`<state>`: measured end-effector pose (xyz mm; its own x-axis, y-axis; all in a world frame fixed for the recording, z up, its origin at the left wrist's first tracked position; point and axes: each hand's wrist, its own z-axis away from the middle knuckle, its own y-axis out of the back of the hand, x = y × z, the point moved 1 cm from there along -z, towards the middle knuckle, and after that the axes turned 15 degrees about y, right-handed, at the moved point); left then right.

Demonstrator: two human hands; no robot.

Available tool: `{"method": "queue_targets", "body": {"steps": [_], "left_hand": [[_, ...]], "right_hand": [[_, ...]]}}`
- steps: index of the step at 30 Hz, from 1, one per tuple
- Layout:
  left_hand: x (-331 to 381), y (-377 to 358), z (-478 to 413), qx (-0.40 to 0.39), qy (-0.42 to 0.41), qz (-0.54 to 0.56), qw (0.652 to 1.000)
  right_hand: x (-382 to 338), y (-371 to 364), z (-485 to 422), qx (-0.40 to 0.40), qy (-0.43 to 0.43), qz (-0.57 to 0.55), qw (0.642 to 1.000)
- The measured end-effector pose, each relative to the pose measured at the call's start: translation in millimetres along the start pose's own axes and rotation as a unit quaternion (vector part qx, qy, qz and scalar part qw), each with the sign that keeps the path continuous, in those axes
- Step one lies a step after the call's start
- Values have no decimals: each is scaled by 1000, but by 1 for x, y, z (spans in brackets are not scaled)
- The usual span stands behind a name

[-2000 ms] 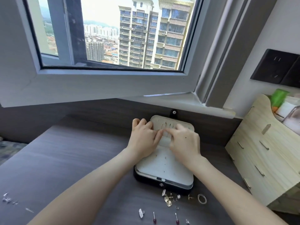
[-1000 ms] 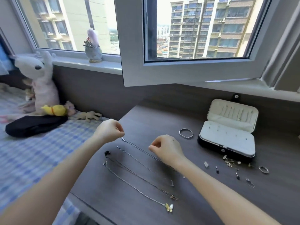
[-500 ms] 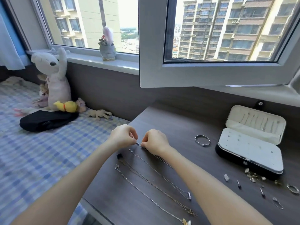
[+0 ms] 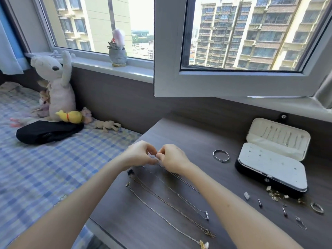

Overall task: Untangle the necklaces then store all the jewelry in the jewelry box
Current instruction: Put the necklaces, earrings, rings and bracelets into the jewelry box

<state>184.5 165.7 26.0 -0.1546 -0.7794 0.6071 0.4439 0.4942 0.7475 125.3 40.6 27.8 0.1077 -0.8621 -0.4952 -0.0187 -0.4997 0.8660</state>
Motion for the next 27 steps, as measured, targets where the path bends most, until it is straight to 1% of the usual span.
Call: {"method": "queue_targets", "body": {"steps": [4,10,14,18,22,24,27], "left_hand": [[18,0,13,-57,-28,68,996],[45,-7,25,-107,-62,105,987],[68,-15,35,-140,-83,149,975],[96,-20,47,-181,-114,235,948],[125,-16,57,-174,-153,246,941],[143,-12,63,-180,-178,244,936],[173,-8,72,-192,-217,227,930]], "right_hand": [[1,23,23,30,7,-52,998],[15,51,57,93,-9,-177,980],[23,70,77,132,-14,-247,960],[28,93,98,161,-6,-332,929],[34,116,118,192,-16,-369,909],[36,126,127,195,-11,-372,908],[37,145,142,137,16,-347,928]]}}
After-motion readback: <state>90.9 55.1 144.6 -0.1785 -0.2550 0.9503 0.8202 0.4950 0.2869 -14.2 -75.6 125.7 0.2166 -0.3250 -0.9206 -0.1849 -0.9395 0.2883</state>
